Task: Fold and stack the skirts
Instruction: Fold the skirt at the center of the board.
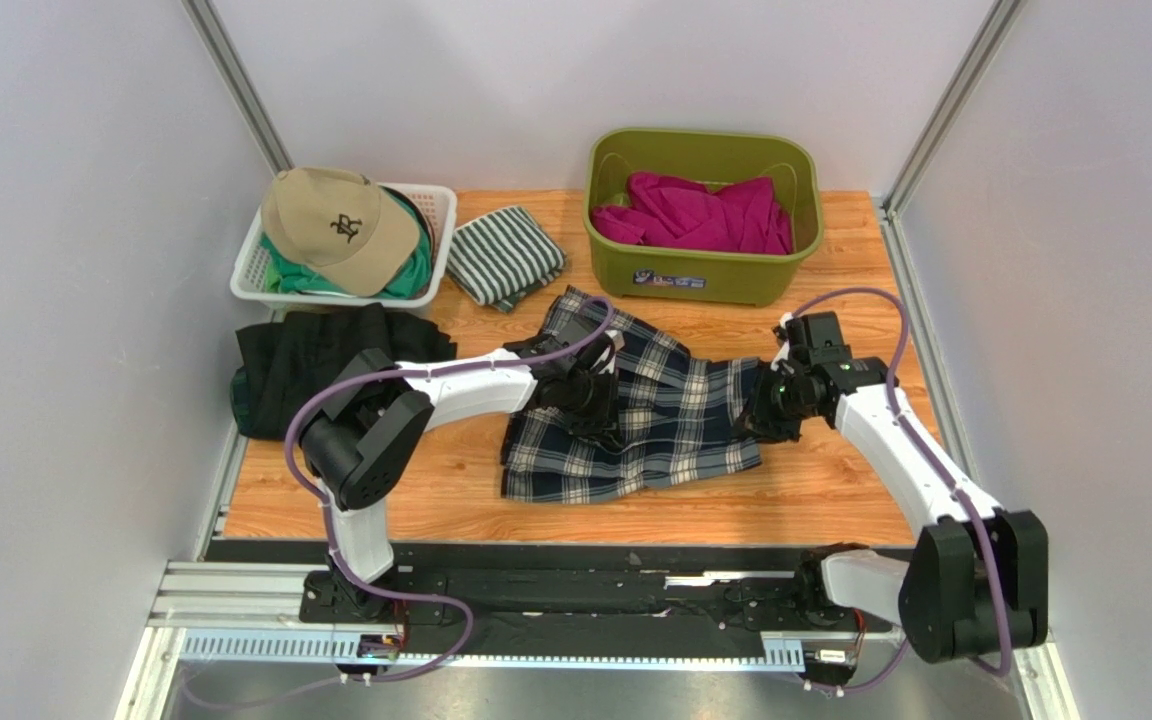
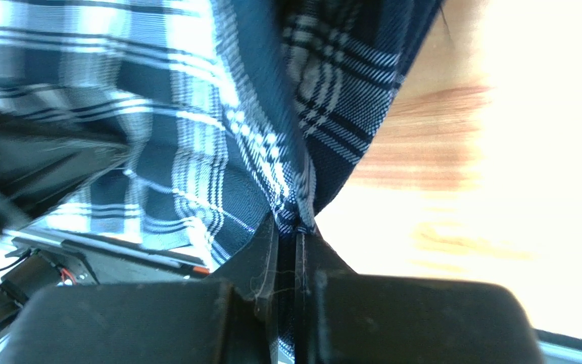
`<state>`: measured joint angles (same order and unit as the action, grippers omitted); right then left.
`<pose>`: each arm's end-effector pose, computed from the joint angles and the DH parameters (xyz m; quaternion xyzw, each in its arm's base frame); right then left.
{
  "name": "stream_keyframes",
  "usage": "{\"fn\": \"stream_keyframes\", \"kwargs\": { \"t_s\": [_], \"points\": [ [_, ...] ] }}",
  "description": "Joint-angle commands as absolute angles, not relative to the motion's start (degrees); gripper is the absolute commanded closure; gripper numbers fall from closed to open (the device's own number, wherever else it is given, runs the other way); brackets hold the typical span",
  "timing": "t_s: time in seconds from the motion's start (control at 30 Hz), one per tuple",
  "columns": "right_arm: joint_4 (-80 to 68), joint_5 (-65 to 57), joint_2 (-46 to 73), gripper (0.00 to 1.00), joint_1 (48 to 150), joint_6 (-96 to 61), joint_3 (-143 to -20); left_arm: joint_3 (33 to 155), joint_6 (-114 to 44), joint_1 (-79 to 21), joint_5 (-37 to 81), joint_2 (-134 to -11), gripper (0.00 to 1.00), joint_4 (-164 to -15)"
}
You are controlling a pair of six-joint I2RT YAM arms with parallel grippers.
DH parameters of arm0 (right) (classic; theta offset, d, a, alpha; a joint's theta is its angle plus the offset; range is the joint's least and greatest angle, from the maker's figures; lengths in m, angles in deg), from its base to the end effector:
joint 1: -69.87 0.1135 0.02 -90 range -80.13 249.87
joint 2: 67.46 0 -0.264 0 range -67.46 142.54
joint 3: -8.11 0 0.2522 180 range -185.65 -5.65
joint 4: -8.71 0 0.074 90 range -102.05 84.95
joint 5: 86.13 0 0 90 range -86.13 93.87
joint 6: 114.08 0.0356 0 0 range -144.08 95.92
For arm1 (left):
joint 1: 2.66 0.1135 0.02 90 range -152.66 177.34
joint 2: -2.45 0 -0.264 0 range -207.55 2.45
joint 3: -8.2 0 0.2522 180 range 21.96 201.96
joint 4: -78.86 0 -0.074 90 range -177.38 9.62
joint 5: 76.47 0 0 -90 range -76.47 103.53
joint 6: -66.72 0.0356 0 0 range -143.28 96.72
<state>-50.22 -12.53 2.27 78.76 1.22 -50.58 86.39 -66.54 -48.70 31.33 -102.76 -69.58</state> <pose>0.2090 0.0429 0.2112 0.1146 0.9683 0.1848 0.1232 0.2491 -0.2740 0.1616 0.0649 0.9498 -0.2939 0.0856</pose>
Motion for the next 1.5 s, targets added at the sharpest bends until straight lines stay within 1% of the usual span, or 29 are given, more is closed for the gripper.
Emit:
{"fn": "stream_keyframes", "kwargs": {
  "t_s": [0.0,0.17,0.37,0.6,0.73,0.8,0.9,0.93,1.0,1.03,1.1,1.13,1.2,1.23,1.3,1.33,1.4,1.47],
  "points": [
    [-59.3,-10.8,-2.9,1.00,80.3,-1.7,-57.1,89.2,-67.7,-50.7,34.2,-103.9,0.90,-75.2],
    [-63.3,-11.4,-4.4,1.00,83.4,-0.7,-63.8,90.8,-68.9,-52.8,35.5,-106.4,0.90,-77.5],
    [-64.5,-6.9,-2.5,1.00,89.8,-0.4,-69.6,92.5,-70.0,-54.3,35.9,-109.3,0.90,-78.9],
    [-60.4,-2.9,4.2,1.00,99.3,-0.7,-71.7,92.1,-71.0,-55.3,37.9,-109.8,0.90,-81.4],
    [-59.5,-0.5,6.1,1.00,100.5,-1.1,-71.9,92.0,-69.2,-54.5,35.5,-107.2,0.89,-78.6],
    [-60.9,3.8,5.6,1.00,100.5,-1.0,-71.8,90.7,-69.0,-53.6,35.8,-104.7,0.87,-78.8],
    [-63.0,9.7,4.4,1.00,100.5,-0.4,-71.2,88.8,-68.4,-52.1,35.4,-100.1,0.80,-77.7],
    [-63.3,10.4,3.6,1.00,100.5,-0.3,-70.8,88.3,-67.8,-51.9,34.9,-98.9,0.74,-77.1],
    [-63.9,11.1,2.9,1.00,100.5,-0.3,-70.3,87.1,-66.7,-51.2,32.5,-94.3,0.68,-74.4],
    [-64.1,11.2,2.3,1.00,100.5,-0.3,-70.2,86.5,-65.7,-50.8,31.5,-92.6,0.59,-73.2],
    [-64.1,11.6,2.1,1.00,100.4,-0.5,-69.9,83.7,-64.1,-50.4,28.6,-87.1,0.45,-70.9],
    [-64.2,11.7,2.1,1.00,100.5,-0.4,-69.9,82.5,-62.9,-49.7,28.0,-85.3,0.34,-70.1],
    [-64.2,11.8,2.0,1.00,100.3,-0.6,-70.0,78.0,-62.3,-48.7,26.1,-79.8,0.26,-68.0],
    [-64.2,11.9,2.0,1.00,100.3,-0.7,-70.0,76.5,-62.5,-47.6,24.7,-78.0,0.20,-66.9],
    [-64.2,11.8,1.9,1.00,100.2,-1.0,-70.1,71.9,-63.0,-46.5,20.2,-73.4,0.15,-63.7],
    [-64.2,11.8,1.9,1.00,100.2,-1.0,-70.1,70.5,-63.7,-45.3,19.0,-72.2,0.10,-62.9],
    [-64.3,11.9,1.8,1.00,100.2,-1.1,-70.1,66.3,-64.8,-43.8,17.1,-69.7,0.08,-61.9],
    [-64.4,11.9,1.9,1.00,100.2,-1.2,-70.1,62.8,-66.4,-41.3,18.6,-69.1,0.07,-63.7]
  ]
}}
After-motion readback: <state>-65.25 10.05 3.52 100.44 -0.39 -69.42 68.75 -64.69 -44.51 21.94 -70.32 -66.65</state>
